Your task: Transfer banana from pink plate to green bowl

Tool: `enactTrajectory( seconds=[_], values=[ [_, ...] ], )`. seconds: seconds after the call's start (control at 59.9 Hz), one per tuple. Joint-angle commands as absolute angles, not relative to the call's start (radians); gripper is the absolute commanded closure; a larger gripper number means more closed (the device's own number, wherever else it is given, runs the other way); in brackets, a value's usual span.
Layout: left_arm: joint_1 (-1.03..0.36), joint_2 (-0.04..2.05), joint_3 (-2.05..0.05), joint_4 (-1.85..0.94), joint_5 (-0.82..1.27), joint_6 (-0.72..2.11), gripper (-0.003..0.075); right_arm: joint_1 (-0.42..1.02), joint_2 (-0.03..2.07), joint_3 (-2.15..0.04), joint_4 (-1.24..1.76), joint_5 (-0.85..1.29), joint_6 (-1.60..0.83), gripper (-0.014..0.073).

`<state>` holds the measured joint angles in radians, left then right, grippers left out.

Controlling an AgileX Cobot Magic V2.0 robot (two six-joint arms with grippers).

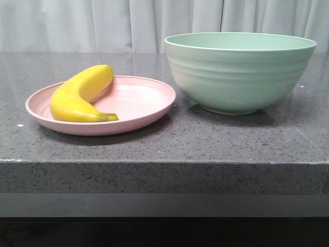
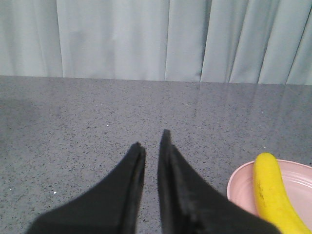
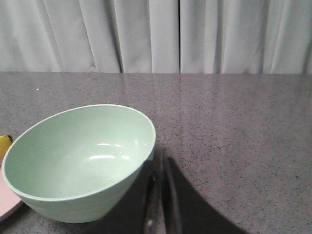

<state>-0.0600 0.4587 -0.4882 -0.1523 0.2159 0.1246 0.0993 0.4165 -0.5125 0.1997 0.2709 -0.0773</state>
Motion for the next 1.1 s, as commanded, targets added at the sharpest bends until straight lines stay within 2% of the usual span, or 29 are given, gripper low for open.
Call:
enactTrajectory(
  seconds=[0.0, 0.067, 0.1, 0.15, 0.351, 0.601, 0.902, 1.086],
  values=[
    [-0.058, 0.468, -0.525, -0.163, 0.139, 0.117, 0.0323, 0.091, 0.428, -0.549, 0.188, 0.198, -0.086, 0.0285],
    [-0.058, 0.468, -0.525, -0.163, 0.139, 0.117, 0.0165, 0.091, 0.428, -0.549, 0.188, 0.198, -0.086, 0.0148],
    [-0.058, 0.468, -0.525, -0.163, 0.139, 0.117, 0.0118, 0.091, 0.428, -0.549, 0.188, 0.198, -0.086, 0.0113],
    [-0.058, 0.468, -0.525, -0.180, 0.139, 0.117, 0.0085, 0.091, 0.428, -0.549, 0.188, 0.198, -0.086, 0.0078],
    [-0.088, 0.537, -0.589, -0.201, 0.272, 0.117, 0.0092, 0.091, 0.428, -0.549, 0.189, 0.198, -0.086, 0.0072],
    [-0.229, 0.859, -0.822, -0.203, 0.566, 0.117, 0.0092, 0.091, 0.428, -0.549, 0.189, 0.200, -0.086, 0.0072],
    [-0.415, 1.234, -1.034, -0.204, 0.702, 0.054, 0.0093, 0.091, 0.428, -0.549, 0.189, 0.209, -0.086, 0.0072],
    [-0.484, 1.399, -1.125, -0.204, 0.709, 0.046, 0.0115, 0.091, 0.428, -0.549, 0.189, 0.219, -0.086, 0.0072]
  ],
)
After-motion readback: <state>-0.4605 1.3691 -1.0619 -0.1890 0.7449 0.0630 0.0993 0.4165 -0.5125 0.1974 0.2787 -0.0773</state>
